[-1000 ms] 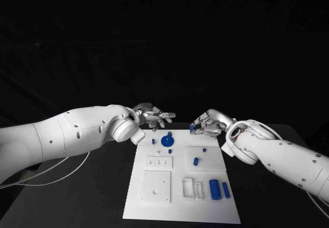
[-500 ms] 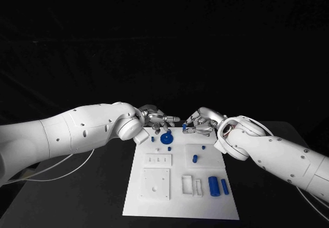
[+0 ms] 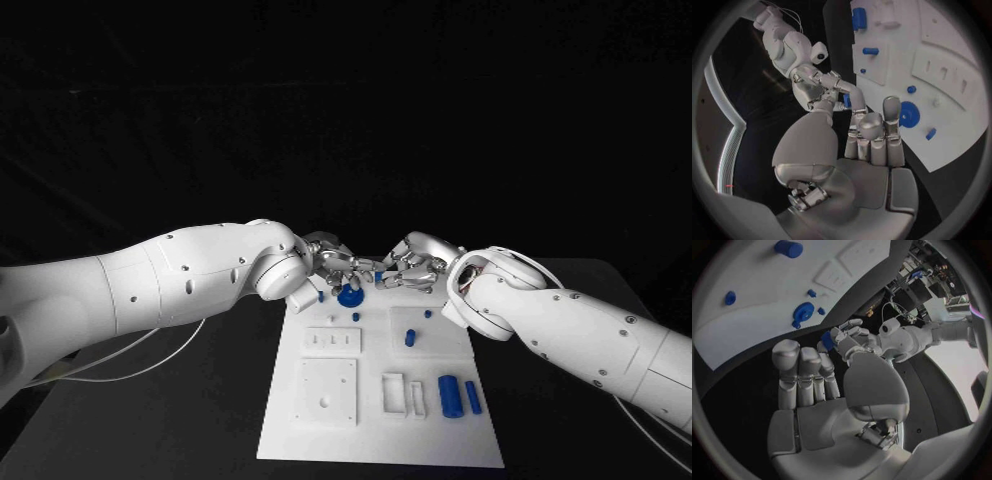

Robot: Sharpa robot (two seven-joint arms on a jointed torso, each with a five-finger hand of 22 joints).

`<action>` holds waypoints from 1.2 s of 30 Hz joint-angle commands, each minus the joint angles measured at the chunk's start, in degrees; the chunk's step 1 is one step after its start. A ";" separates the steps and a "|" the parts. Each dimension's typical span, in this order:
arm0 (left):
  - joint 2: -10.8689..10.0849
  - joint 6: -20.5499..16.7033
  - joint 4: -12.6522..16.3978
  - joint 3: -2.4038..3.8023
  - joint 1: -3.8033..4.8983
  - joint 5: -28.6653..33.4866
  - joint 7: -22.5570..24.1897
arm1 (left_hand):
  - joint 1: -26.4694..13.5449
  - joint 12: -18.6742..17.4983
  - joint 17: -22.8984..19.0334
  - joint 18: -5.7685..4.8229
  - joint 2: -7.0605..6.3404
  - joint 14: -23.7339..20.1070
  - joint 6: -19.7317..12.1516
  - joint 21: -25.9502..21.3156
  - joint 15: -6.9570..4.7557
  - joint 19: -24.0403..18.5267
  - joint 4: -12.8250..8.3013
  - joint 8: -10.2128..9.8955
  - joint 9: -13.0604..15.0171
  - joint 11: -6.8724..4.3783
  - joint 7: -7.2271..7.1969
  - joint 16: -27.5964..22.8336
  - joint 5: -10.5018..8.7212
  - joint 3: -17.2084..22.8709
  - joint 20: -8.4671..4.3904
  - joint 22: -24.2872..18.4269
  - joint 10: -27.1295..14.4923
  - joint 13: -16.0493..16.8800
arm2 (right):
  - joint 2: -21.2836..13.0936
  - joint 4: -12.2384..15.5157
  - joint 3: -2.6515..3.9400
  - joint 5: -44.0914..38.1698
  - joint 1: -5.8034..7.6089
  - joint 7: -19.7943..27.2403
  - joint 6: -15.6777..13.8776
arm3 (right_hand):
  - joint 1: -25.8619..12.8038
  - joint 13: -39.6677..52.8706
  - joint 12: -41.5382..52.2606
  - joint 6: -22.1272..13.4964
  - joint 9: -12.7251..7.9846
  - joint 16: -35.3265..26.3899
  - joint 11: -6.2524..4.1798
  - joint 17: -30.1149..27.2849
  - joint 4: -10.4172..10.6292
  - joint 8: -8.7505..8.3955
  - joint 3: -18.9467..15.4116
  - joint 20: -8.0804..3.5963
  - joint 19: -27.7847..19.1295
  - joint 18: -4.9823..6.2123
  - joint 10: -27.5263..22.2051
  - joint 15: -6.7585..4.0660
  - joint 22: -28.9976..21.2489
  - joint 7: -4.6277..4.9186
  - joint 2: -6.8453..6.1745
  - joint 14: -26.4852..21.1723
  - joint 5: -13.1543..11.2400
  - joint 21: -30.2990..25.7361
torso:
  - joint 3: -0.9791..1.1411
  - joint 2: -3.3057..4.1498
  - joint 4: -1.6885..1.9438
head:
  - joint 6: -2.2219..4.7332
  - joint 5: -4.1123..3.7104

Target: Assemble the parts on the task board

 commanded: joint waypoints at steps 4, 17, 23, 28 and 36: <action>0.61 1.92 -0.07 0.04 0.10 -0.68 -2.15 | 0.28 -0.23 0.02 -0.28 -0.07 -0.35 -0.45 -0.41 0.01 0.28 0.04 -0.32 -0.10 0.30 0.00 -0.22 -0.35 0.03 0.04 0.29 2.33 0.14 | 0.48 0.18 -0.21 -0.83 0.11 -0.37 2.64 | -0.05 0.05 -0.06 -0.10 0.77 -0.32 0.24 0.04 0.32 0.39 -0.12 -0.08 3.18 0.67 0.08 -0.31 -0.03 -0.27 -0.16 0.13 -0.13 -0.33 | -0.07 0.05 -0.04 | 0.04 -0.14; 1.05 2.35 -0.39 0.04 0.12 -0.82 -3.11 | 1.05 -0.43 -0.11 -0.41 2.26 -0.43 -0.44 -1.63 -0.03 0.59 -2.47 -0.33 -0.48 0.25 -0.08 -0.20 0.46 -0.24 0.00 2.21 2.33 0.39 | 0.75 0.38 -0.40 -0.94 0.16 -0.40 3.31 | 0.04 0.04 -0.10 -0.09 0.74 -0.41 0.24 0.01 0.49 0.40 -0.36 -0.08 3.16 0.67 0.03 -0.31 -0.15 -0.28 -0.07 0.13 -0.43 -0.51 | 0.01 0.04 0.06 | 0.11 -0.14; 1.30 2.78 -0.49 0.04 0.12 -1.03 -3.59 | 2.35 -0.69 -0.20 -0.49 4.70 -0.44 -0.49 -2.33 -0.08 0.75 -5.60 -0.34 -0.89 0.24 -0.19 -0.25 0.97 -1.00 -0.05 3.24 2.29 0.40 | 0.83 0.51 -0.43 -0.95 0.19 -0.43 3.47 | 0.05 0.04 -0.10 -0.09 0.74 -0.41 0.24 0.02 0.50 0.40 -0.37 -0.08 3.16 0.67 0.03 -0.31 -0.15 -0.29 -0.05 0.13 -0.45 -0.51 | 0.04 0.07 0.07 | 0.09 -0.04; 1.44 2.93 -0.60 0.04 0.12 -1.25 -3.96 | 3.36 -0.88 -0.20 -0.55 6.33 -0.46 -0.54 -2.91 -0.10 0.88 -7.51 -0.35 -1.53 0.21 -0.27 -0.23 1.68 -1.38 -0.07 4.06 2.31 0.38 | 0.93 0.59 -0.44 -0.95 0.24 -0.49 3.71 | 0.06 0.08 -0.05 -0.07 0.74 -0.47 0.24 -0.01 0.57 0.41 -0.46 -0.09 3.16 0.68 0.05 -0.32 -0.18 -0.31 0.01 0.12 -0.56 -0.55 | 0.02 0.14 0.03 | 0.09 0.00; 1.61 3.34 -0.84 0.04 0.12 -1.42 -4.22 | 2.32 -0.75 -0.09 -0.57 6.35 -0.42 -0.46 -3.24 -0.07 1.00 -7.09 -0.33 -1.75 0.23 -0.25 -0.13 1.00 -2.11 -0.06 4.60 2.32 0.46 | 1.18 0.70 -0.48 -1.04 0.47 -0.64 4.14 | 0.06 0.08 -0.05 -0.07 0.74 -0.47 0.24 -0.01 0.57 0.41 -0.46 -0.09 3.16 0.68 0.05 -0.32 -0.18 -0.31 0.01 0.12 -0.56 -0.55 | 0.08 0.22 -0.03 | 0.20 0.03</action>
